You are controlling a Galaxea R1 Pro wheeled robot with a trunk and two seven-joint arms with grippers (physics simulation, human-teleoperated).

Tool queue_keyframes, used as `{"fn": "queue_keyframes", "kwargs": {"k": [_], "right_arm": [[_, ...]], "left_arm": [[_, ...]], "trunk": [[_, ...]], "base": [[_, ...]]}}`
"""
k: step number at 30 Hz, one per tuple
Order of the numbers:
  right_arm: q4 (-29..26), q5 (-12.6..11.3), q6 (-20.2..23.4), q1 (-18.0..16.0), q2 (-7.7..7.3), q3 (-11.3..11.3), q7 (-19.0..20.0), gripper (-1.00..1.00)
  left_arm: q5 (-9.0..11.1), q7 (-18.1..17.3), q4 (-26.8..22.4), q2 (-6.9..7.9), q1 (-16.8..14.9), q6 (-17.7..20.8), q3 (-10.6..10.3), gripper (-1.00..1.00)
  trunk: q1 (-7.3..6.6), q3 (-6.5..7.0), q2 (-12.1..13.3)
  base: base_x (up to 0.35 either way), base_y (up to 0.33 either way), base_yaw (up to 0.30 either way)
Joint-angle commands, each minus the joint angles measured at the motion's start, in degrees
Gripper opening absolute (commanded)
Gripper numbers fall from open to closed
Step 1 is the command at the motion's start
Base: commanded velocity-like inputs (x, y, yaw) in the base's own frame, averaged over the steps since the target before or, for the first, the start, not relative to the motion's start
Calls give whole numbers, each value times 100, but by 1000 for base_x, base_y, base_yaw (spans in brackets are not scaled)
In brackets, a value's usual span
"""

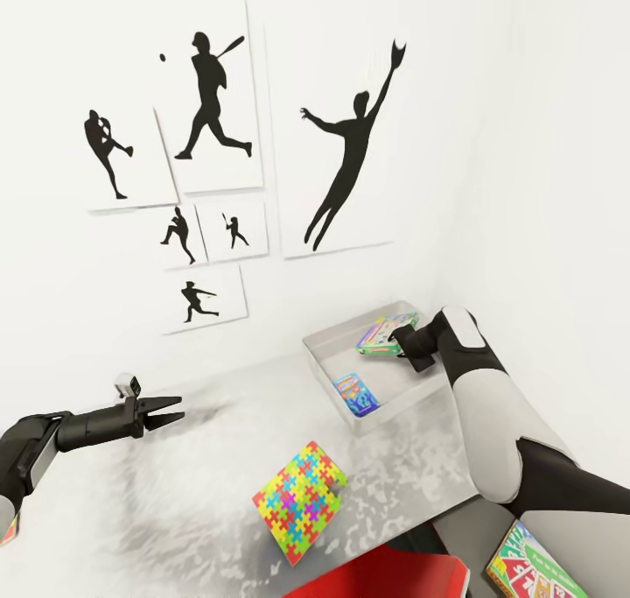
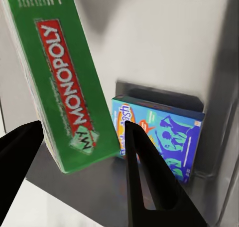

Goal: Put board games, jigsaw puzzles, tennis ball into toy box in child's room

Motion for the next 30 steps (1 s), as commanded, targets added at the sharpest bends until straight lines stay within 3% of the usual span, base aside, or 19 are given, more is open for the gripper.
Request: {"fn": "queue_keyframes", "kwargs": {"k": [1, 30], "right_arm": [[-9, -24, 23, -6, -2, -30, -37, -100], [15, 22, -36, -21, -41, -41, -52, -100]], "left_arm": [[-1, -23, -1, 2, -4, 61, -2, 100], [-3, -23, -1, 11, -4, 61, -2, 100]], "trunk": [[3, -19, -13], [3, -287, -13]], "base": [[0, 0, 0], [0, 0, 0]]}}
